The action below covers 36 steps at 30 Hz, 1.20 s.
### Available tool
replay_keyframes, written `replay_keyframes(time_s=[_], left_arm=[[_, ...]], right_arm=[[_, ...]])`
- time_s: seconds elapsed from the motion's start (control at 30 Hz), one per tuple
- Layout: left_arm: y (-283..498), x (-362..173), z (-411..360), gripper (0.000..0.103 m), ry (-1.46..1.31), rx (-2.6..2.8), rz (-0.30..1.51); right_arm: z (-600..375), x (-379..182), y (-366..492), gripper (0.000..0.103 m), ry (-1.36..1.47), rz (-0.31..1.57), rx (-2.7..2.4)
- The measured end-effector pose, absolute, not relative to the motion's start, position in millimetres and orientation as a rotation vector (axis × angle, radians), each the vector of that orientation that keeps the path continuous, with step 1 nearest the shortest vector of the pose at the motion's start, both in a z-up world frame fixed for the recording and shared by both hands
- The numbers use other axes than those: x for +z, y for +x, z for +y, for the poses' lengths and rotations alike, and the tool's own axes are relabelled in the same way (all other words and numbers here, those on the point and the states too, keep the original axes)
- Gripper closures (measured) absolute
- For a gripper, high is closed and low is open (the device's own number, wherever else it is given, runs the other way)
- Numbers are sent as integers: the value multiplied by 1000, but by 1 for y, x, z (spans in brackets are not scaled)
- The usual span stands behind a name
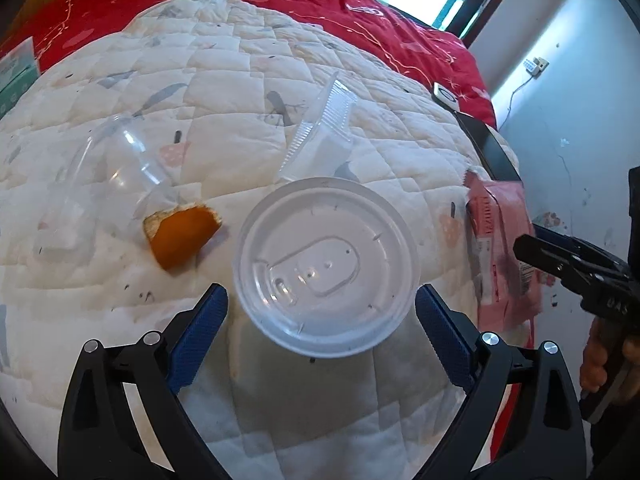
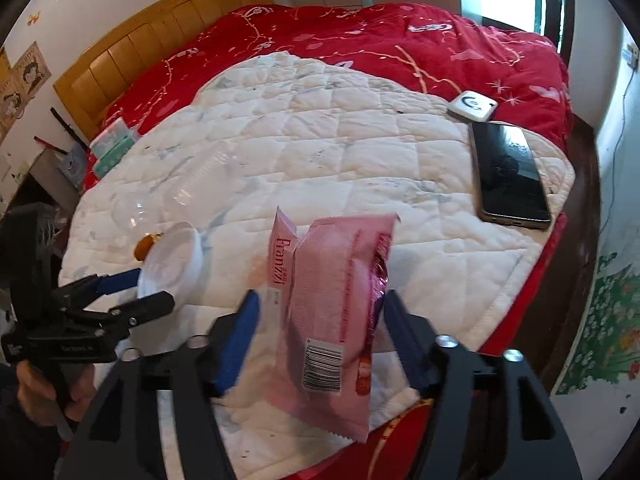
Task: Collect trash
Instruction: 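Grasp the clear round plastic lid with the left tool, then drop the lid in the basket with the left tool while the right tool holds the package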
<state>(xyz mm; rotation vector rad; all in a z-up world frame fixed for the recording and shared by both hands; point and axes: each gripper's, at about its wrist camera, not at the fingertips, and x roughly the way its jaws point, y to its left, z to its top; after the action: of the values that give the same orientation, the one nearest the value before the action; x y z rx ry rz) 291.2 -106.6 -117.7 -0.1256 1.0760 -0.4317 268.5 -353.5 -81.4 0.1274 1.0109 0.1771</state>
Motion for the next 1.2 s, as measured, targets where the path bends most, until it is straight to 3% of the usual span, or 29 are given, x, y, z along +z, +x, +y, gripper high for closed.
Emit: replay_keyframes(time_s=[0.37,0.7,0.93,1.2], left_arm=[[299,-118,-118,12,-86,-411,1033],[264,-92,-84,12,-129,-364,963],[220,-62,-39,12,-185,-292,895],[156,-38,29,12,-245,-163,821]], right_arm=[[-349,-88,264,21,79,1026,165],[-335,-106,278,20,62,1068,119],[-334,-110,281,42,22,1071,49],[-320,-87,251,47,45,1025,115]])
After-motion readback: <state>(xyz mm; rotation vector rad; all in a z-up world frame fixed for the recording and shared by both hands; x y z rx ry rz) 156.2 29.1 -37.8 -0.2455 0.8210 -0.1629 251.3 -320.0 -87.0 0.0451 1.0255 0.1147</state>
